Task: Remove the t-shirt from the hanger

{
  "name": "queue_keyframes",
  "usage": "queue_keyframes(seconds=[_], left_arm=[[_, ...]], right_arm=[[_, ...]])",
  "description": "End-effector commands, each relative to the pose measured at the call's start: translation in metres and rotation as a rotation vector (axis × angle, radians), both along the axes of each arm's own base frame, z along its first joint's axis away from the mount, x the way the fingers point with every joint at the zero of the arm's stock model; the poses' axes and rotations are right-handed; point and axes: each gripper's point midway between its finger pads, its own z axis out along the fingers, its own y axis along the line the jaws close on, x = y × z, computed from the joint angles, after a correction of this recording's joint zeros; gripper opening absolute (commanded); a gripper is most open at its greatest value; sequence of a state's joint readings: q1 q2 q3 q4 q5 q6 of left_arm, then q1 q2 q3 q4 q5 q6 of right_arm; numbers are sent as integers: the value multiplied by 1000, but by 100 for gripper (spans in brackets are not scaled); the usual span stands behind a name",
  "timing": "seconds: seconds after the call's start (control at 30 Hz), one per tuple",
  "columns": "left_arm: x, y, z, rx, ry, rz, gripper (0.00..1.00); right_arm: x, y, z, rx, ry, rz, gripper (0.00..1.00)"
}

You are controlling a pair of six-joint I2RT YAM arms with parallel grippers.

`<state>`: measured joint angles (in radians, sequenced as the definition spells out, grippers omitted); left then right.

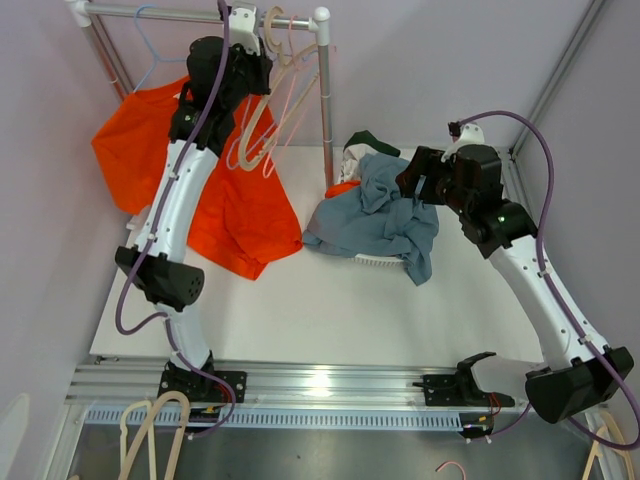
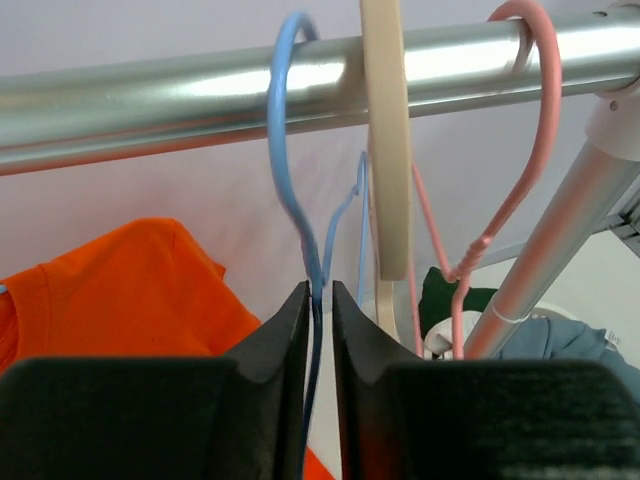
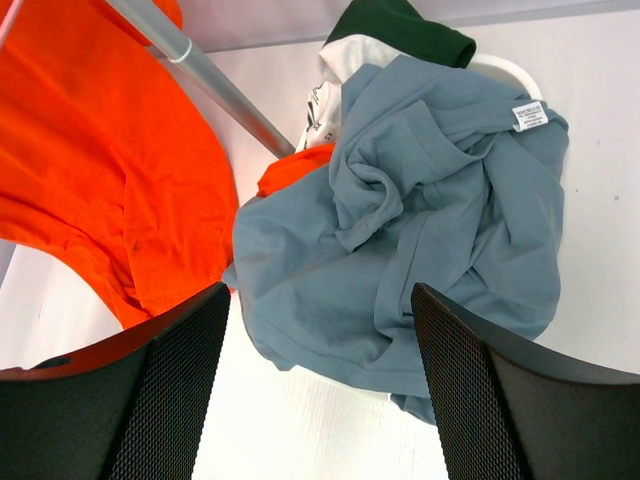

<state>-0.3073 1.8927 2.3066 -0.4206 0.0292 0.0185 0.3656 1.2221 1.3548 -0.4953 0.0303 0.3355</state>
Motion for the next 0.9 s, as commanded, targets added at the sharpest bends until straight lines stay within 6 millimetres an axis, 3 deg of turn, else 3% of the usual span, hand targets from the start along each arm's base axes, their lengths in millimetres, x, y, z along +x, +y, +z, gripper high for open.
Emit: queue_keyframes(seconds=[0.0, 0.1, 0.13, 0.17, 0.3, 0.33, 0.43, 0.47, 0.67, 0.87], left_arm=[[-20, 12, 41, 0, -95, 12, 20], [-37, 21, 58, 22, -128, 25, 26], [-38, 24, 54, 26, -118, 34, 32], [-51, 32, 68, 16, -146, 42, 34], [-71, 54, 74, 5, -148, 75, 50], [-72, 59, 72, -2, -149, 87, 59], [-93, 90, 91, -62, -208, 139, 76], [-94, 108, 84, -104, -185, 170, 79], [-79, 165, 72, -91, -161, 313, 89], [-51, 211, 57, -148, -110, 406, 89]], right_arm=[[-2, 5, 12, 25, -47, 22, 78], [-1, 5, 10, 27, -41, 21, 78], [-4, 10, 11, 38, -42, 48, 78], [-4, 11, 11, 42, -42, 52, 78], [-3, 16, 13, 54, -50, 74, 78], [-4, 20, 14, 60, -51, 96, 78], [-4, 24, 15, 65, -52, 112, 79], [-4, 24, 17, 67, -53, 117, 79], [-7, 28, 23, 67, -55, 141, 79], [-7, 30, 25, 76, -63, 151, 79]])
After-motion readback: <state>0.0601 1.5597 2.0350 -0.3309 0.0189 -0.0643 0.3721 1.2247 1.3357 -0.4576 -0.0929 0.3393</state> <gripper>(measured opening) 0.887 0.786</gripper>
